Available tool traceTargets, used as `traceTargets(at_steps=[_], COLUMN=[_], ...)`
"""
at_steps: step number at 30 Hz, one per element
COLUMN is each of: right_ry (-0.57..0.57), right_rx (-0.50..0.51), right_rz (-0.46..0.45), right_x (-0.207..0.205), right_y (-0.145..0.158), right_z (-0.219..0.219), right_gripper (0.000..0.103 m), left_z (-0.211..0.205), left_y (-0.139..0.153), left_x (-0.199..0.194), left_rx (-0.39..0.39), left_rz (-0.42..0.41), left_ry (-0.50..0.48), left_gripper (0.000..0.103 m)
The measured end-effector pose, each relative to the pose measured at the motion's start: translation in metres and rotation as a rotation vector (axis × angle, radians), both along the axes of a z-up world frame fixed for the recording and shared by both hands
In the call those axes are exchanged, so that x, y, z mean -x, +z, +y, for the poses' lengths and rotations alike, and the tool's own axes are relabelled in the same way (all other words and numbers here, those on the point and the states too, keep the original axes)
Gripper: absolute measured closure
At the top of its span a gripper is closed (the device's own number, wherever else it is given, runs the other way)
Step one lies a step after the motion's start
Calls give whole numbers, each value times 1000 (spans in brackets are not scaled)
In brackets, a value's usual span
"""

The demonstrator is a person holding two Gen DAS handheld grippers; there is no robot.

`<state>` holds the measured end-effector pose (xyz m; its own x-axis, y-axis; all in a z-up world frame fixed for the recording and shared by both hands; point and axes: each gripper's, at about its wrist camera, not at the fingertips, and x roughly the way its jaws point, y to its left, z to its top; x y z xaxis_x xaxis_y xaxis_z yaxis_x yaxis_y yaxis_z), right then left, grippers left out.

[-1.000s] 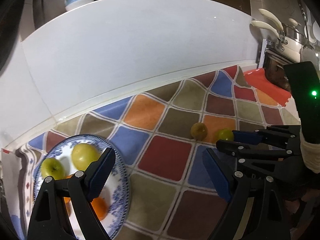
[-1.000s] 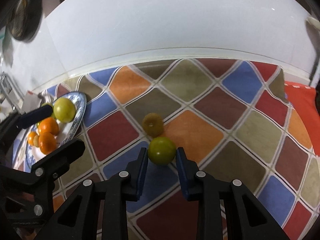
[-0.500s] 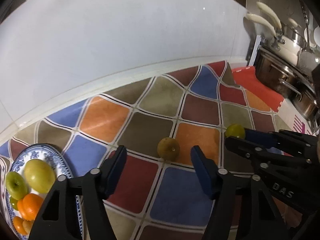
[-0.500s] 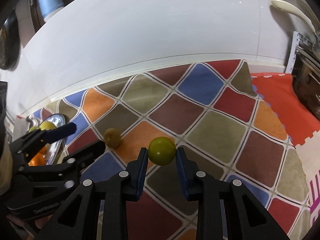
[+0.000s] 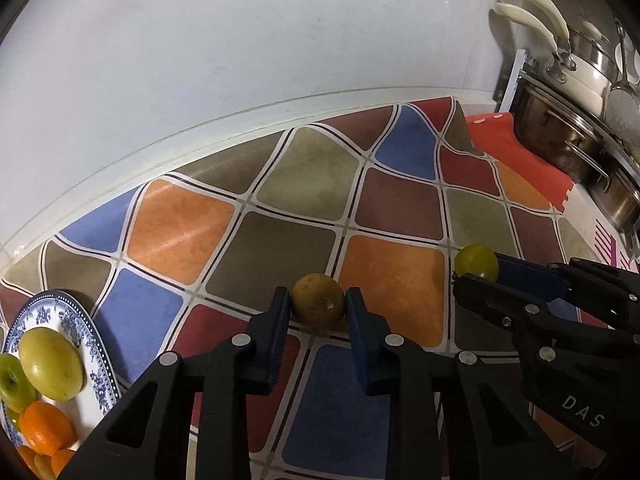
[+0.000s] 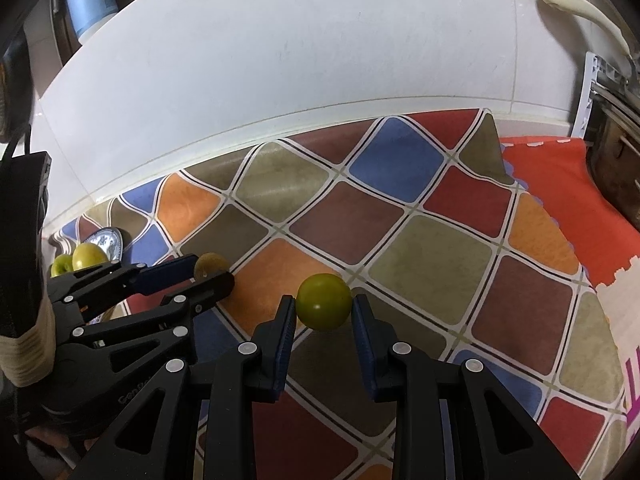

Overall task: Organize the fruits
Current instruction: 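Carry the brown fruit with the left tool while the right tool carries the green fruit over the plate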

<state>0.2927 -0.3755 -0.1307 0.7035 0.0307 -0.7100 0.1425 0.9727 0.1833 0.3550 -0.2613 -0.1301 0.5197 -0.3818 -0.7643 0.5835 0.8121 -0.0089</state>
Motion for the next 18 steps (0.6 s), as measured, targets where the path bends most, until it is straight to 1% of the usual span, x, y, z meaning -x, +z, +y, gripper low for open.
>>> traceTargets(at_steps=[6, 13, 18], right_ry=[9, 26, 52], right_rx=[2, 4, 4], right_rz=[-7, -32, -55], right_x=[2, 11, 22], right_y=[3, 14, 26], right_z=[3, 13, 26], right_gripper=[73, 73, 73], left_z=[7, 23, 42], left_y=[9, 29, 46], left_x=[6, 23, 39], left_rx=[15, 24, 47], left_rz=[-12, -51, -73], left_ry=[4, 16, 36], left_gripper=[74, 74, 74])
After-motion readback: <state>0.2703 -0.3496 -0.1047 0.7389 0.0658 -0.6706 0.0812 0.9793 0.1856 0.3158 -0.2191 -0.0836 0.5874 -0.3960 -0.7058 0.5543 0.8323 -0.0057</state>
